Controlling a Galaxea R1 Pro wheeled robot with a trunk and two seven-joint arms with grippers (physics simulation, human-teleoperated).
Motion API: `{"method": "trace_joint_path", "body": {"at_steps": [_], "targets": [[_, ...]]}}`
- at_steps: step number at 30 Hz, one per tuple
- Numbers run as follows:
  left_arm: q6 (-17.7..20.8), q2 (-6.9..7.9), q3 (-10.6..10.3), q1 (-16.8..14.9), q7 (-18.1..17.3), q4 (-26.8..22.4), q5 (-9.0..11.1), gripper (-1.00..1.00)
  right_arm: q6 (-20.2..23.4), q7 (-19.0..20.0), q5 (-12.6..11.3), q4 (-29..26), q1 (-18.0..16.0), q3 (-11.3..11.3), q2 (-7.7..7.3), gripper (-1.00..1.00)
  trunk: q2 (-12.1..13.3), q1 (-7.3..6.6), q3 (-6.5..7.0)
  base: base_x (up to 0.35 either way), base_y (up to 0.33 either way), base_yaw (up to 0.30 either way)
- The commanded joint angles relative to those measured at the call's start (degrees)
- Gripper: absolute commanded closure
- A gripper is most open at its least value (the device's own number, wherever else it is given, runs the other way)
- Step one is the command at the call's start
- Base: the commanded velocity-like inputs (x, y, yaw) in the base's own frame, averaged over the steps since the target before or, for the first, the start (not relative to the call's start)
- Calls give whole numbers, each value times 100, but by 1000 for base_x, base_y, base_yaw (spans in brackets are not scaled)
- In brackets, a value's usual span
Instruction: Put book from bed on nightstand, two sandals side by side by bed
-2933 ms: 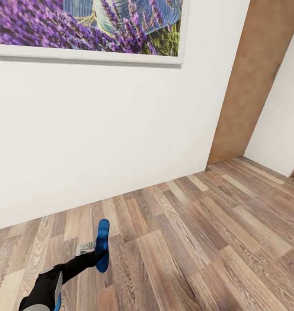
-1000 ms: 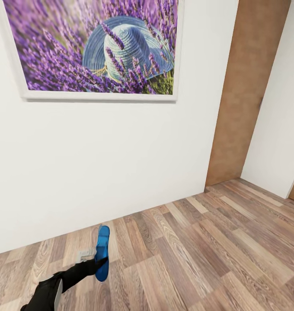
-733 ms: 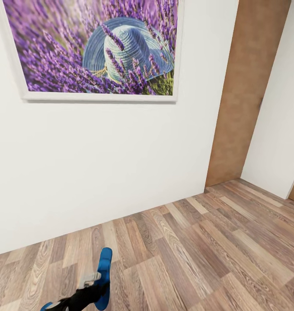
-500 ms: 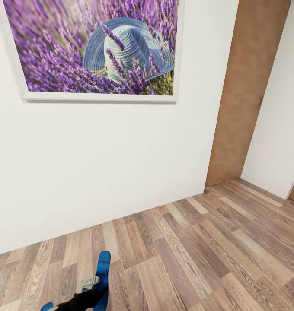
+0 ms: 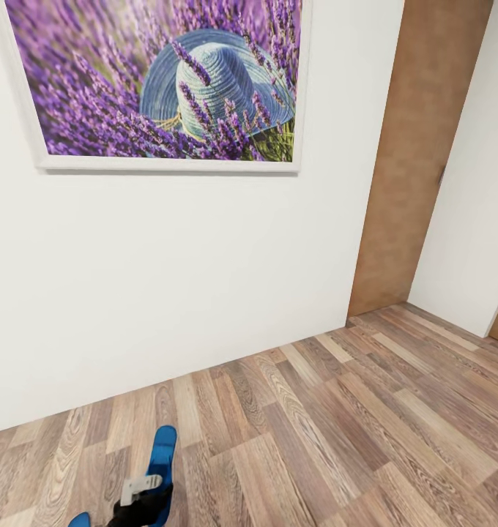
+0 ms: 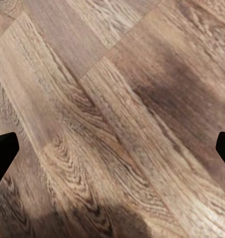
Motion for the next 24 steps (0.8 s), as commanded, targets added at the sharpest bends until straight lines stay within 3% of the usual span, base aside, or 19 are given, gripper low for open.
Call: {"method": "trace_joint_path", "body": {"at_steps": [1,8,24], "targets": [[-70,0,54,-5,20,36,-49,100,56,29,-56,-2,-3,-18,1,-100,-3,-1,-6,0,0,0],[-209,-15,46,1,148,159,-51,100,53,48,-44,-26,-3,-22,1,-100,-3,-1,-6,0,0,74],[-213,-17,45,1,162,166,-42,100,44,30,-50,-8,-3,-27,1,-100,-3,-1,-36,0,0,274]]}}
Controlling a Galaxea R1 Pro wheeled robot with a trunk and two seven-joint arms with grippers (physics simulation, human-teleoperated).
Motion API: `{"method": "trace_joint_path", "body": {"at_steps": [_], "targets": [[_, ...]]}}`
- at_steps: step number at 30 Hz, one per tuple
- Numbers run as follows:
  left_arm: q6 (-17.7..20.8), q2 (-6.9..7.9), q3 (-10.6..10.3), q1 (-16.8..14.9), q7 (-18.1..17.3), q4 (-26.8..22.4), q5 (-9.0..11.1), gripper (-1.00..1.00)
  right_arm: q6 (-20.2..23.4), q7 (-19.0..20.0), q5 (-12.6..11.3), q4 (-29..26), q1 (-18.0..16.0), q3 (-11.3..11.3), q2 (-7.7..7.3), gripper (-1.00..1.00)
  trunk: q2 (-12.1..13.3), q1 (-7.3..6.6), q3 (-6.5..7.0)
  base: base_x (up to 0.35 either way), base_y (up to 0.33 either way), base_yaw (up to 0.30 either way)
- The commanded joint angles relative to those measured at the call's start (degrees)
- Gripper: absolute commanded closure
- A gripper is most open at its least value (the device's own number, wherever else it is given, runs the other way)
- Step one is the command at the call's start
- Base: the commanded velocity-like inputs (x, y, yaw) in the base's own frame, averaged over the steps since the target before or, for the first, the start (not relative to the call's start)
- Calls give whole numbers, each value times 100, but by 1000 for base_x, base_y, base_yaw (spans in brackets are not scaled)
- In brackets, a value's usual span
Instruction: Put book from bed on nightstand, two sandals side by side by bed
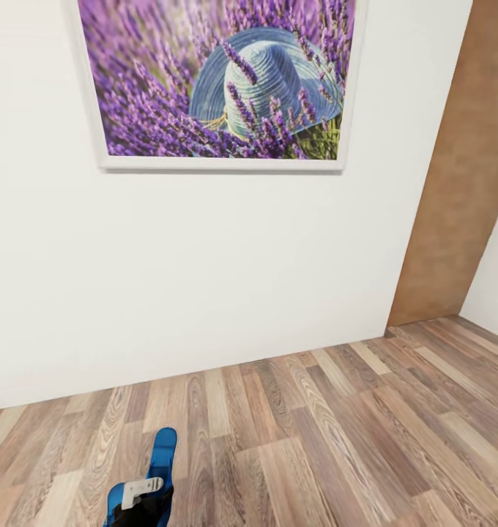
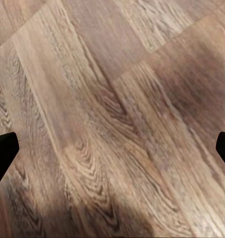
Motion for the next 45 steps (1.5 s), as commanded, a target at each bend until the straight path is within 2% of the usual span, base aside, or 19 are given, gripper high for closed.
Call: {"method": "trace_joint_path", "body": {"at_steps": [1,45], "targets": [[-23,-1,50,-6,-16,4,-50,100,59,28,-58,-2,0,-19,1,-100,-3,-1,-8,0,0,283],[-23,-3,50,-6,-33,6,-51,100,59,23,-57,0,0,-1,1,-100,-3,-1,-113,0,0,283]]}}
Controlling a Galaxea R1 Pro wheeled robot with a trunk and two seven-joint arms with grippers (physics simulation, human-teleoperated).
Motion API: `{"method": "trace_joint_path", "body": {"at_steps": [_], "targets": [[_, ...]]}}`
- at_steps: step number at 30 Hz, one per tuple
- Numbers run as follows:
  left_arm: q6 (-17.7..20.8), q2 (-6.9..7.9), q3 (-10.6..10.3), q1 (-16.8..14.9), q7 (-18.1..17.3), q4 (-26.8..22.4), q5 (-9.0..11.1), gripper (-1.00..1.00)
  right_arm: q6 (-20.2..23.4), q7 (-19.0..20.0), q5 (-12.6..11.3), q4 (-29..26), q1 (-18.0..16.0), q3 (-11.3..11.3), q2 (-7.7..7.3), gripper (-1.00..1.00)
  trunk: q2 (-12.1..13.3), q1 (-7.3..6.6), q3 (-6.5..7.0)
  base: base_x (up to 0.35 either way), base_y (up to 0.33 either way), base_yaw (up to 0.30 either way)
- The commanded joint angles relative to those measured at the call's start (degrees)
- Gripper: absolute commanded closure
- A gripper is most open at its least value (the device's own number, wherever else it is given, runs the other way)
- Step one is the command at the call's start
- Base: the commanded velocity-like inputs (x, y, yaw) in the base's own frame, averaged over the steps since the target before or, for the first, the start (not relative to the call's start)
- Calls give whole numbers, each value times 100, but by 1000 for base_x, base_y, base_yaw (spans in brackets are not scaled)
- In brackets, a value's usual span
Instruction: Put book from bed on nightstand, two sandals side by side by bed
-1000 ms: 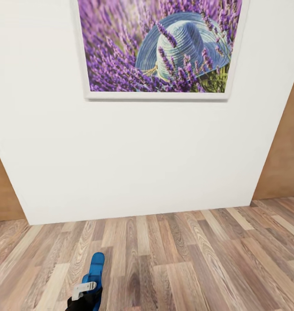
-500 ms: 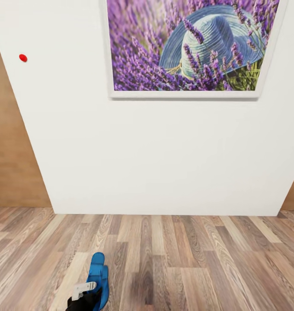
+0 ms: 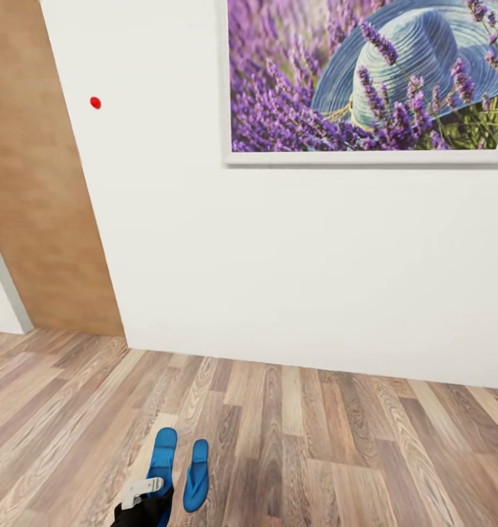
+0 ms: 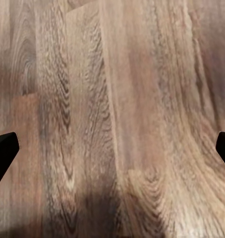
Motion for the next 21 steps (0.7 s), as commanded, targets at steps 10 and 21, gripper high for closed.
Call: {"method": "trace_joint_path", "body": {"at_steps": [10,21], "targets": [[-23,-2,51,-6,-16,3,-48,100,59,28,-60,2,0,-19,1,-100,-3,-1,-38,0,0,278],[-23,0,51,-6,-17,2,-49,100,59,28,-59,0,0,-19,1,-100,-3,-1,-76,0,0,277]]}}
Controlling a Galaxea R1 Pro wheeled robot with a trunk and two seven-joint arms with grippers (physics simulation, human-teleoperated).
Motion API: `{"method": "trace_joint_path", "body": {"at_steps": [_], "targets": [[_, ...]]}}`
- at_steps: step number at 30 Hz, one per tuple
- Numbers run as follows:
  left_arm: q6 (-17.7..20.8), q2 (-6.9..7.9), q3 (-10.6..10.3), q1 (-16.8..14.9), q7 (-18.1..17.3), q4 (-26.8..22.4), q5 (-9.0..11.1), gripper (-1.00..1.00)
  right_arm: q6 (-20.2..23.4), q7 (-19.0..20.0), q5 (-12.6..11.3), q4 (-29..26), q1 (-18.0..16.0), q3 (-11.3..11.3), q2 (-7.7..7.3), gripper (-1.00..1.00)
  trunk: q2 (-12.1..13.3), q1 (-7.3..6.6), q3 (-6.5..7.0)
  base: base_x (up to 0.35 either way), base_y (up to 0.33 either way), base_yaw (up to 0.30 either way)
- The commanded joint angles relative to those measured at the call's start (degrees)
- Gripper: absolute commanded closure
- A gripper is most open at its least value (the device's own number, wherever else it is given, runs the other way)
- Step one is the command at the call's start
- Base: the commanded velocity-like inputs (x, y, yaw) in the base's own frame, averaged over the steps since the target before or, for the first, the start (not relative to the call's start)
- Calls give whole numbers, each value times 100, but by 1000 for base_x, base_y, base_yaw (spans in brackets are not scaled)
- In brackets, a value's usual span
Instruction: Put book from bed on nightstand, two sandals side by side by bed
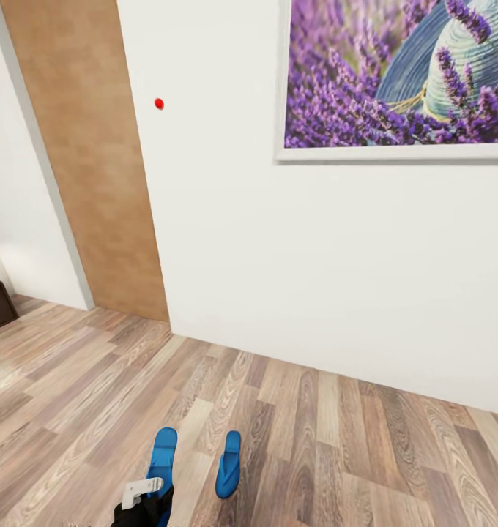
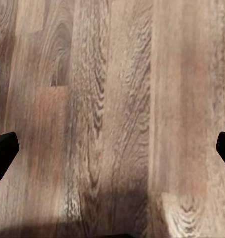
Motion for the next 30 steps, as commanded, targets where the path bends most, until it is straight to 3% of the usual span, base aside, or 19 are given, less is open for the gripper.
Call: {"method": "trace_joint_path", "body": {"at_steps": [1,9,30], "targets": [[-23,-1,51,-6,-16,4,-47,100,59,28,-59,-2,0,-19,1,-100,-3,-1,-9,0,0,277],[-17,-1,51,-6,-30,4,-46,100,58,28,-59,-6,0,-19,1,-100,-3,-1,-36,0,0,209],[-14,-6,51,-6,-34,4,-46,100,51,32,-59,-6,0,-19,1,-100,-3,-1,-189,0,0,7]]}}
